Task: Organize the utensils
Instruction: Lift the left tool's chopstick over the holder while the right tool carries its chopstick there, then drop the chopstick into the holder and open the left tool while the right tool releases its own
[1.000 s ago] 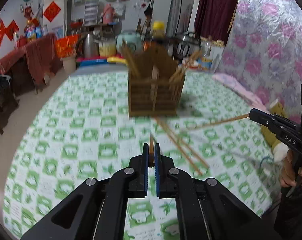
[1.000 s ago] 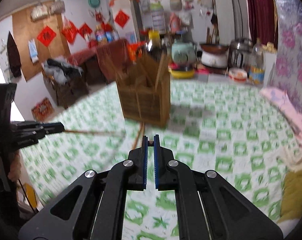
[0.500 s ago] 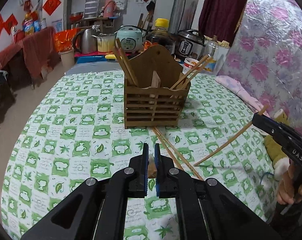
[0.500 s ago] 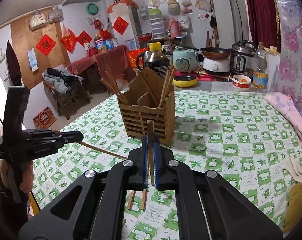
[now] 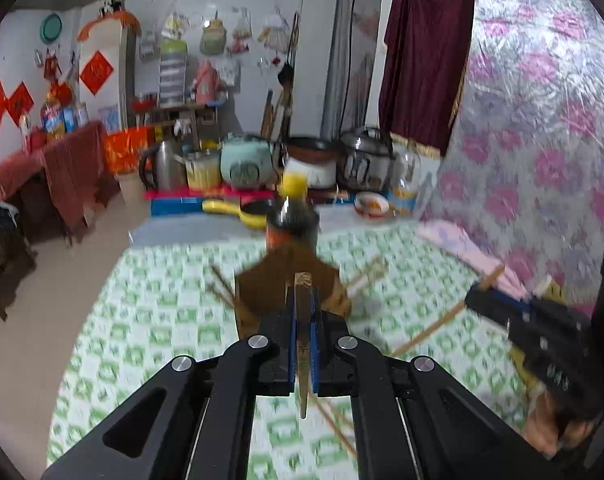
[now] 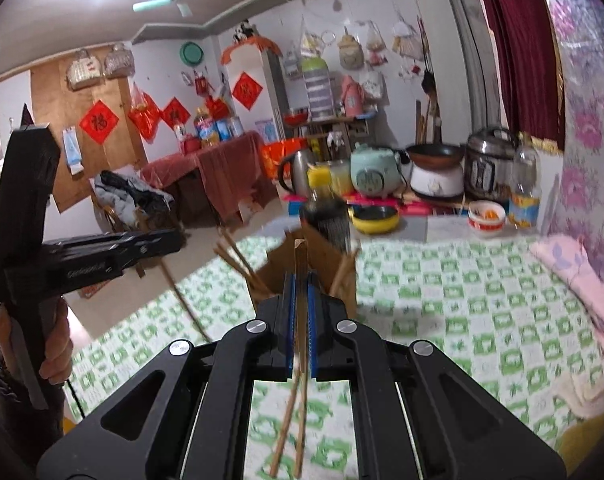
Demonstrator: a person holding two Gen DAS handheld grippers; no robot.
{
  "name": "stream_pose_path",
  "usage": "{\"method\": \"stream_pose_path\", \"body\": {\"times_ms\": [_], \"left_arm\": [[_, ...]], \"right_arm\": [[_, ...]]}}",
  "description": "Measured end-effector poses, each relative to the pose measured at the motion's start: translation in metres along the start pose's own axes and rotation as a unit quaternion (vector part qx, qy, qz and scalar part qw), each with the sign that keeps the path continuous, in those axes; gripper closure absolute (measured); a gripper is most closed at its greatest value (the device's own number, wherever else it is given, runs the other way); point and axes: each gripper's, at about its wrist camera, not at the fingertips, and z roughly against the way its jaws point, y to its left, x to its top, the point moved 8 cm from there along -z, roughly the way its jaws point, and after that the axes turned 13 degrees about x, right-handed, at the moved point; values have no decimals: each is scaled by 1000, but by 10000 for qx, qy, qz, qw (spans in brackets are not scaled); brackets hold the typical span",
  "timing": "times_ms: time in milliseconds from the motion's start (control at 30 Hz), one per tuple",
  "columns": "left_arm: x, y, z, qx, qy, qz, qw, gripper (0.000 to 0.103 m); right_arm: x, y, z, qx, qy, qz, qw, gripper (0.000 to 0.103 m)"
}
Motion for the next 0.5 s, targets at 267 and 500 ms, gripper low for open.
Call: {"method": "stream_pose_path", "body": {"times_ms": [267,500], "left_arm": [[67,7,-28,438,-395,229,9980,97],[65,19,-84,667,-434,569,9952,97]], "right_arm": [[48,0,-20,-88,-486,160,9987,97],[47,-28,-65,-201,-468,-5,9987,97]]}}
